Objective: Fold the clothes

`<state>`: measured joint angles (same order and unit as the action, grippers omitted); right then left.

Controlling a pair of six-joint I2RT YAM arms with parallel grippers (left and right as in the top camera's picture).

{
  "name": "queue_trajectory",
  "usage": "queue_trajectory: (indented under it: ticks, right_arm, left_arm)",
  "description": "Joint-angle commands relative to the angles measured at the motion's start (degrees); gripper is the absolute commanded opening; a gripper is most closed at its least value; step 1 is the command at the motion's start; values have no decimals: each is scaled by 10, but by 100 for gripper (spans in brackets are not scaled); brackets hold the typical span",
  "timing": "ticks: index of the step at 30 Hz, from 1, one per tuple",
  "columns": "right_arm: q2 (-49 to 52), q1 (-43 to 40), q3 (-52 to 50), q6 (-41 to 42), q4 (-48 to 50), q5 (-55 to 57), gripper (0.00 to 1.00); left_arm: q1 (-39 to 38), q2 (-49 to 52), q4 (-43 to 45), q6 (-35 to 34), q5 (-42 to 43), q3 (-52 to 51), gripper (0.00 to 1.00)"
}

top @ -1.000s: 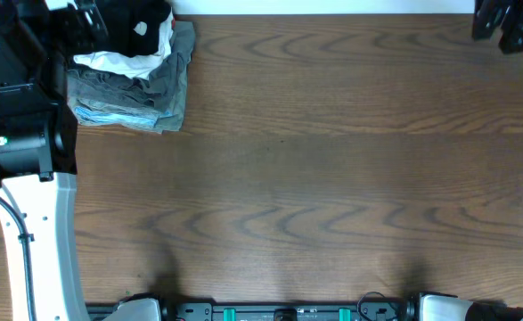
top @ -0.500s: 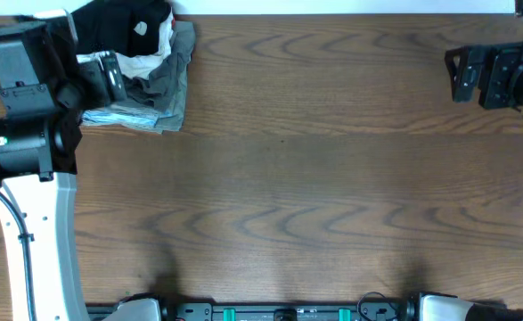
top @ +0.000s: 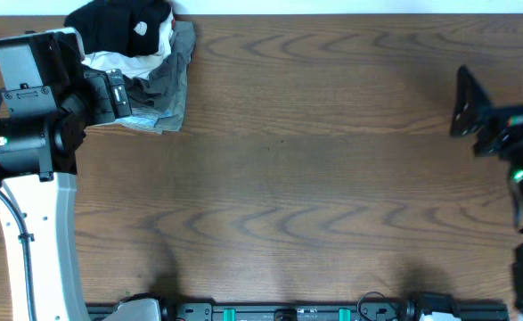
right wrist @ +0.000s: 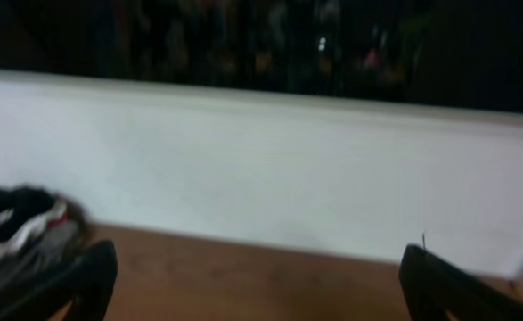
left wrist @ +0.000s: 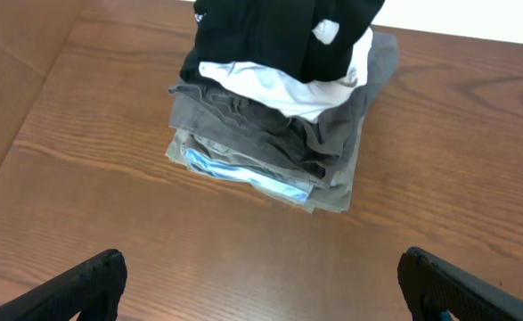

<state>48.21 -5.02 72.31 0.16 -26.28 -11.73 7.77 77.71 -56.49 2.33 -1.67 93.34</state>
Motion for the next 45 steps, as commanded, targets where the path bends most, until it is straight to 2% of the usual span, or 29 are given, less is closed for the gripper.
queue_trajectory:
  ticks: [1,9,14,18,27,32,37,45]
  right_arm:
    - [-46,3,-133,19,62,13,99]
    - [-197,3,-438,19,240,25,99]
    - [-286,4,-576,19,284,26,99]
    - [-340,4,-645,19,299,25,99]
    - [-417,4,-721,19,299,29,99]
    - [-443,4,-720,19,282,38,99]
    - [-468,4,-720,19,224,50,99]
    - [-479,4,-720,19,226,53,99]
  left_arm:
    - [2,2,-1,-5,0,4,98]
    - [2,2,-1,-5,0,4,98]
    - [2,2,-1,-5,0,4,98]
    - [2,2,-1,-5,0,4,98]
    - [2,2,-1,-5,0,4,98]
    - [2,2,-1,-5,0,4,98]
    - [2,2,-1,-5,0,4,98]
    - [2,2,-1,-5,0,4,98]
